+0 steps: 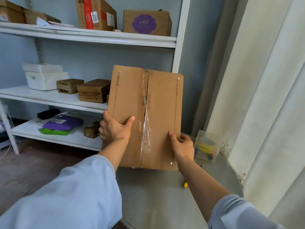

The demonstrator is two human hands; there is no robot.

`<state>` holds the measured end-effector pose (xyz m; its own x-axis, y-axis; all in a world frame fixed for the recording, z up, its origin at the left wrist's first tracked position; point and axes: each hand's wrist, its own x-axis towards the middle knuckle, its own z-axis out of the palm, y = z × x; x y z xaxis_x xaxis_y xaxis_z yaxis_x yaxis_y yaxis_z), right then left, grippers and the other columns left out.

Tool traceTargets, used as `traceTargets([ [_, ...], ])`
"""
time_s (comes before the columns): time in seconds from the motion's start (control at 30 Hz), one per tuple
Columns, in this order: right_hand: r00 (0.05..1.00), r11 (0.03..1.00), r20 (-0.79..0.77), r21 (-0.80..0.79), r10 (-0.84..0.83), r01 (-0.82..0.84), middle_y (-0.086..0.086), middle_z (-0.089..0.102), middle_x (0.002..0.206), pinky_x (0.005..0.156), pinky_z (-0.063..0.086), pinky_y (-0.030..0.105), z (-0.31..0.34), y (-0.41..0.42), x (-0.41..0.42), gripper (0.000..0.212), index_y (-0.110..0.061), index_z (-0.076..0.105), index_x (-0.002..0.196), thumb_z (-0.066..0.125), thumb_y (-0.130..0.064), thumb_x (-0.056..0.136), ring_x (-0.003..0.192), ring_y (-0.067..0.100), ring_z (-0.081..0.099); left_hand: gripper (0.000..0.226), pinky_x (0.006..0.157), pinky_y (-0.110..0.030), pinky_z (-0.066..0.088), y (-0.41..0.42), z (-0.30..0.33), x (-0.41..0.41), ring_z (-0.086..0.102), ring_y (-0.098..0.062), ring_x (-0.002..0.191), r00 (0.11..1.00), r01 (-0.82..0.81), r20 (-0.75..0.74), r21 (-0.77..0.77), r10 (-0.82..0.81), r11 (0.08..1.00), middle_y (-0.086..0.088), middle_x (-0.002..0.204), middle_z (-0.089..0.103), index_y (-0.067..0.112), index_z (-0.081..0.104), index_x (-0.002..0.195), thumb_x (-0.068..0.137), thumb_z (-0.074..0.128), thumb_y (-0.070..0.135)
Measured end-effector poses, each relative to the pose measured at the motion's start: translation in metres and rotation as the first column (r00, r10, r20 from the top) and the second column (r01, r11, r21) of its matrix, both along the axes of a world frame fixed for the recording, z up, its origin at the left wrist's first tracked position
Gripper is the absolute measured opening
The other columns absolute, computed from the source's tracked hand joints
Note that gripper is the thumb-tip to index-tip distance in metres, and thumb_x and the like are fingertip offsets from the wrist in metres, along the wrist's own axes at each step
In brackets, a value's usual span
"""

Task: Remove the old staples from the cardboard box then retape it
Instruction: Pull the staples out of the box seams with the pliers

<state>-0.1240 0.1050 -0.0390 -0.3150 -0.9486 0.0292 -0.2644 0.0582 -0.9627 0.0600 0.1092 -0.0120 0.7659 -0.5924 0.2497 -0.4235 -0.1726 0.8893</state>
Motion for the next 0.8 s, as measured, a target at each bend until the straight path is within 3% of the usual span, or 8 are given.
traceTargets([
  [0.1, 0.993, 0.999, -0.115, -0.042, 0.004, -0.009, -0.006, 0.06, 0.11, 0.082, 0.053, 0.037, 0.012, 0.005, 0.0, 0.054, -0.022, 0.053, 0.124, 0.055, -0.059, 0.086, 0.079, 0.015, 0.062, 0.098, 0.108, -0.045, 0.023, -0.005, 0.013, 0.0, 0.03, -0.037, 0.13, 0.985, -0.035, 0.171, 0.103, 0.017, 0.994, -0.02, 0.141, 0.031, 0.021, 0.021, 0.147, 0.071, 0.067, 0.062],
  [0.23, 0.982, 0.997, -0.179, -0.033, 0.058, -0.065, -0.006, 0.063, 0.096, 0.079, 0.05, 0.034, 0.02, 0.004, -0.006, 0.039, -0.022, 0.064, 0.11, 0.055, -0.053, 0.089, 0.089, 0.019, 0.061, 0.083, 0.106, -0.043, 0.024, -0.014, 0.012, 0.0, 0.031, -0.037, 0.126, 0.929, -0.033, 0.357, 0.335, -0.095, 0.942, -0.021, 0.136, 0.032, 0.024, 0.034, 0.139, 0.075, 0.054, 0.072],
  [0.37, 0.988, 0.995, -0.117, 0.017, 0.098, -0.096, -0.008, 0.062, 0.076, 0.076, 0.053, 0.036, 0.021, -0.004, -0.011, 0.024, -0.026, 0.061, 0.089, 0.057, -0.049, 0.089, 0.071, 0.013, 0.061, 0.078, 0.107, -0.043, 0.025, -0.022, 0.013, 0.002, 0.031, -0.038, 0.127, 0.89, -0.025, 0.41, 0.477, -0.197, 0.879, -0.021, 0.136, 0.034, 0.023, 0.038, 0.136, 0.078, 0.044, 0.075],
  [0.43, 0.995, 0.993, -0.028, 0.063, 0.099, -0.097, -0.005, 0.061, 0.079, 0.072, 0.049, 0.032, 0.021, -0.009, -0.009, 0.018, -0.023, 0.06, 0.094, 0.057, -0.041, 0.092, 0.071, 0.013, 0.058, 0.07, 0.112, -0.046, 0.019, -0.024, 0.013, -0.002, 0.023, -0.04, 0.135, 0.858, -0.024, 0.445, 0.533, -0.256, 0.846, -0.022, 0.145, 0.028, 0.022, 0.038, 0.136, 0.085, 0.038, 0.07],
  [0.5, 0.984, 0.986, 0.158, 0.133, 0.081, -0.102, 0.001, 0.06, 0.084, 0.072, 0.046, 0.031, 0.023, -0.014, -0.005, 0.016, -0.014, 0.062, 0.1, 0.056, -0.028, 0.093, 0.074, 0.017, 0.056, 0.059, 0.116, -0.05, 0.012, -0.023, 0.012, -0.014, 0.014, -0.037, 0.142, 0.796, 0.025, 0.475, 0.593, -0.375, 0.804, -0.018, 0.153, 0.022, 0.023, 0.035, 0.141, 0.094, 0.03, 0.058],
  [0.6, 0.956, 0.969, 0.288, 0.218, 0.051, -0.117, 0.008, 0.057, 0.086, 0.06, 0.037, 0.029, 0.03, -0.018, -0.004, 0.01, -0.008, 0.057, 0.094, 0.05, -0.016, 0.093, 0.073, 0.019, 0.05, 0.054, 0.116, -0.052, 0.013, -0.023, 0.013, -0.038, 0.017, -0.032, 0.143, 0.67, 0.158, 0.475, 0.661, -0.571, 0.734, -0.011, 0.154, 0.025, 0.023, 0.031, 0.146, 0.098, 0.028, 0.049],
  [0.67, 0.95, 0.962, 0.307, 0.24, 0.051, -0.129, 0.01, 0.059, 0.093, 0.065, 0.041, 0.03, 0.031, -0.021, -0.007, 0.015, -0.007, 0.058, 0.102, 0.049, -0.014, 0.093, 0.079, 0.021, 0.053, 0.064, 0.116, -0.054, 0.008, -0.024, 0.016, -0.048, 0.01, -0.031, 0.145, 0.599, 0.228, 0.437, 0.711, -0.672, 0.665, -0.008, 0.158, 0.014, 0.025, 0.023, 0.149, 0.095, 0.028, 0.059],
  [0.8, 0.963, 0.976, 0.259, 0.178, 0.077, -0.126, 0.008, 0.061, 0.11, 0.084, 0.049, 0.036, 0.026, -0.03, -0.013, 0.03, -0.012, 0.056, 0.126, 0.051, -0.011, 0.096, 0.097, 0.023, 0.057, 0.095, 0.112, -0.06, -0.006, -0.02, 0.021, -0.049, -0.012, -0.027, 0.146, 0.413, 0.353, 0.283, 0.827, -0.866, 0.438, -0.003, 0.16, -0.008, 0.034, 0.005, 0.151, 0.075, 0.033, 0.083],
])
